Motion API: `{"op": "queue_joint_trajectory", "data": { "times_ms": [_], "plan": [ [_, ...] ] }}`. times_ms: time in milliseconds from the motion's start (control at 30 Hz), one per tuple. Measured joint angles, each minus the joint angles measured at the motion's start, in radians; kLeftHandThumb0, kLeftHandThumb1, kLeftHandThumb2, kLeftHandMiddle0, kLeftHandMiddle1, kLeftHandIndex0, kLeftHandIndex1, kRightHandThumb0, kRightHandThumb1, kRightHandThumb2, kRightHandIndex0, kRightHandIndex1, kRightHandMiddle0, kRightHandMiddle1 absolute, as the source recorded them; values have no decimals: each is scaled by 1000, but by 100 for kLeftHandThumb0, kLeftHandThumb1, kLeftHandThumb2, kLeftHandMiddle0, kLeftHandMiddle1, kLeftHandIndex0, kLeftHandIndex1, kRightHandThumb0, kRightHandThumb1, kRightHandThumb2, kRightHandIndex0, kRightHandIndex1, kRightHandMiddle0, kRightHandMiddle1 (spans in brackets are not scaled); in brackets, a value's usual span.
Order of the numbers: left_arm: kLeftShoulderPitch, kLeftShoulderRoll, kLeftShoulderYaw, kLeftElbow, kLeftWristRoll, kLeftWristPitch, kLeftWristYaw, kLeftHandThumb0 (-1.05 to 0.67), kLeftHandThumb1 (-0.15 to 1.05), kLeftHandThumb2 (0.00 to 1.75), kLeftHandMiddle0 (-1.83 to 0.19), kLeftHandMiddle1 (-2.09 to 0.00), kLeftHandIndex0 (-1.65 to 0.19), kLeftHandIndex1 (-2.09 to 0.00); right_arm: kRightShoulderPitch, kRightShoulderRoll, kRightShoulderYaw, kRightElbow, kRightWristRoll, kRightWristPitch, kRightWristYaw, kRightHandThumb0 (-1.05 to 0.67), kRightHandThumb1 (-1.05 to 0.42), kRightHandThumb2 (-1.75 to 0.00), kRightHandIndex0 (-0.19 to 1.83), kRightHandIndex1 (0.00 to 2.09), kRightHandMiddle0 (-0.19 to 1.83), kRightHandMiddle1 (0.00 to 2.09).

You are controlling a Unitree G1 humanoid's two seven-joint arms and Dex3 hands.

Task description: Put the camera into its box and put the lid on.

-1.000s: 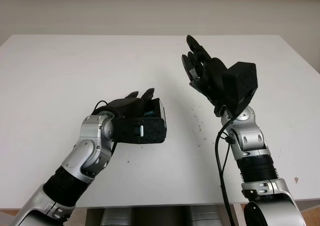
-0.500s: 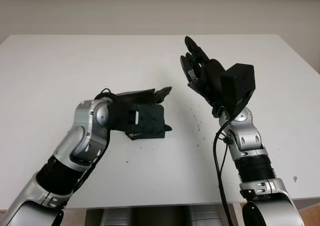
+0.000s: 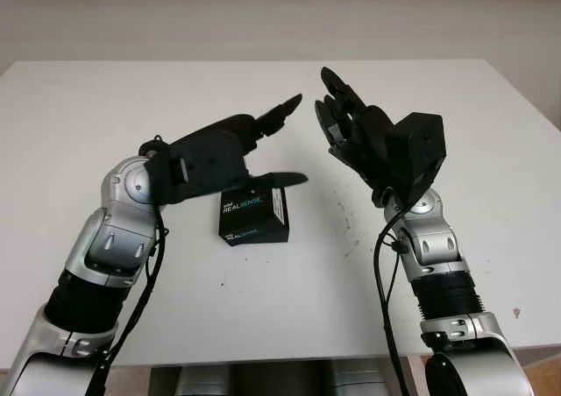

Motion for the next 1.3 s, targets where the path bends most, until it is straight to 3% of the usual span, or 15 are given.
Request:
{"op": "queue_joint_trajectory", "data": {
  "times_ms": [133,233,300,333,433,500,567,600,667,767,1033,1300],
  "plan": [
    [6,1,108,42,-107,-48,55,-76,105,14,17,-2,17,-1,0,-17,-1,0,-11,-1,2,-70,-105,-51,-1,6,-1,9],
    [15,37,145,85,-101,-128,118,-58,101,7,-29,-25,-22,-23,0,-26,-7,0,-4,1,11,-68,-105,-51,-2,6,-1,9],
    [25,61,158,132,-80,-222,168,-52,99,6,-42,-41,-31,-47,0,-31,-11,0,3,6,16,-69,-105,-50,-2,6,-1,8],
    [31,73,161,157,-63,-270,192,-52,99,6,-41,-62,-30,-71,0,-32,-13,0,7,8,20,-67,-105,-51,-3,5,-3,7],
    [61,106,158,225,1,-396,261,-55,96,5,-16,-110,-12,-109,0,-37,-23,-1,24,8,44,-65,-105,-52,-5,4,-6,5],
    [76,132,151,260,30,-437,273,-59,96,5,3,-125,1,-113,0,-47,-29,-1,31,8,60,-64,-105,-53,-5,4,-7,5],
    [85,167,132,277,44,-450,245,-67,95,5,16,-113,11,-99,-1,-60,-37,0,35,7,76,-63,-105,-54,-7,3,-9,4],
    [87,188,119,280,54,-451,219,-74,96,5,16,-97,12,-85,-1,-65,-37,0,35,5,84,-63,-105,-54,-8,3,-10,4],
    [88,230,86,285,80,-461,169,-84,96,5,5,-45,7,-51,-3,-74,-40,-1,36,5,91,-61,-105,-54,-7,4,-9,4],
    [91,269,46,287,115,-483,124,-92,96,5,0,-13,3,-21,-3,-82,-49,-6,43,21,91,-59,-105,-54,-7,4,-9,4],
    [130,305,-29,282,174,-507,67,-101,95,5,12,-2,18,-2,-3,-92,-55,-21,49,42,89,-63,-105,-51,-7,4,-10,4],
    [177,306,-46,209,168,-420,-7,-97,95,6,19,0,19,0,-3,-94,-53,-21,48,45,92,-60,-105,-53,-7,5,-10,5]
  ]
}}
